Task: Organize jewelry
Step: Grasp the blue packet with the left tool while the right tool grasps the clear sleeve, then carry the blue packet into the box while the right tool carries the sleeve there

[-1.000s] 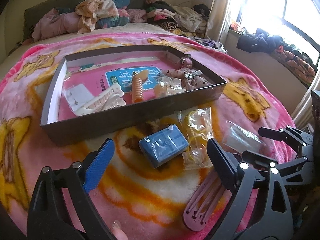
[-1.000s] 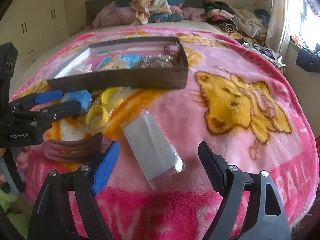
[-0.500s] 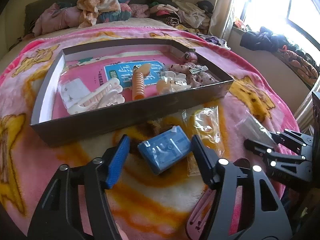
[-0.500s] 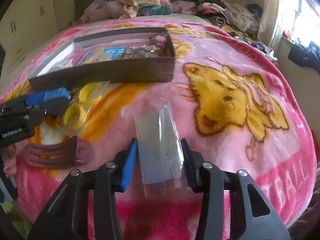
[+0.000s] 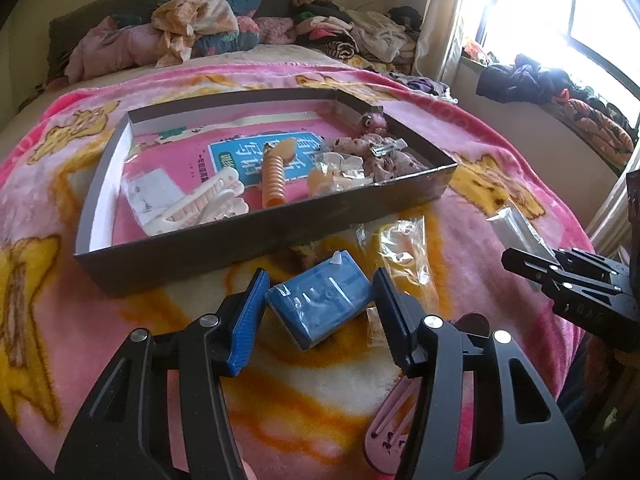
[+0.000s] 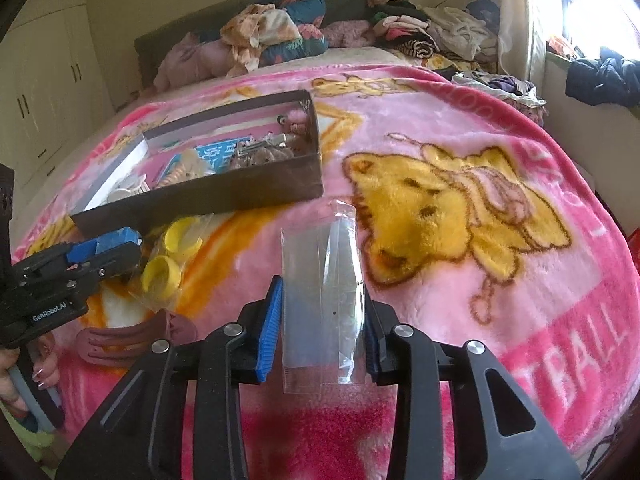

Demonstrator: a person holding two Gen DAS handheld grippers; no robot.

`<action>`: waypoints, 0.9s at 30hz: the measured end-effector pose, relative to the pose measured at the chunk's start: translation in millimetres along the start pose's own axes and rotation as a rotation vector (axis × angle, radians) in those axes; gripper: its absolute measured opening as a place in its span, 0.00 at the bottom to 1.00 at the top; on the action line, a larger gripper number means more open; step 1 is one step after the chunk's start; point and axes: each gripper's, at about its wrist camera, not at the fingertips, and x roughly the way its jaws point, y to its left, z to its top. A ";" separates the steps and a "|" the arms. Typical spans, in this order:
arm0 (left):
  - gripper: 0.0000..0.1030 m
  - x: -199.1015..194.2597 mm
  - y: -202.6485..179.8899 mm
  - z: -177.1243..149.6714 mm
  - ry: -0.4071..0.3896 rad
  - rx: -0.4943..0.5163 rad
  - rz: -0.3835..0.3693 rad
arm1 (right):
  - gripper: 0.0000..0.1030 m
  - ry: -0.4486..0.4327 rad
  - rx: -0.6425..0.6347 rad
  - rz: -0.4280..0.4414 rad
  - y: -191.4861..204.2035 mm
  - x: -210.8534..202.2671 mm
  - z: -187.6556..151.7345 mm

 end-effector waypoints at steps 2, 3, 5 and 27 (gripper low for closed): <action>0.43 -3.1 1.4 1.3 -0.006 -0.005 0.001 | 0.32 -0.006 0.001 0.007 1.4 -2.4 0.7; 0.43 -6.2 2.2 2.5 -0.013 -0.009 0.001 | 0.32 -0.009 0.001 0.010 2.4 -3.9 -0.1; 0.43 -11.3 3.0 4.7 -0.027 -0.012 -0.001 | 0.32 -0.016 0.002 0.022 4.3 -6.2 0.4; 0.43 -43.7 38.4 27.4 -0.131 -0.098 0.017 | 0.32 -0.082 -0.050 0.111 52.1 -18.8 35.9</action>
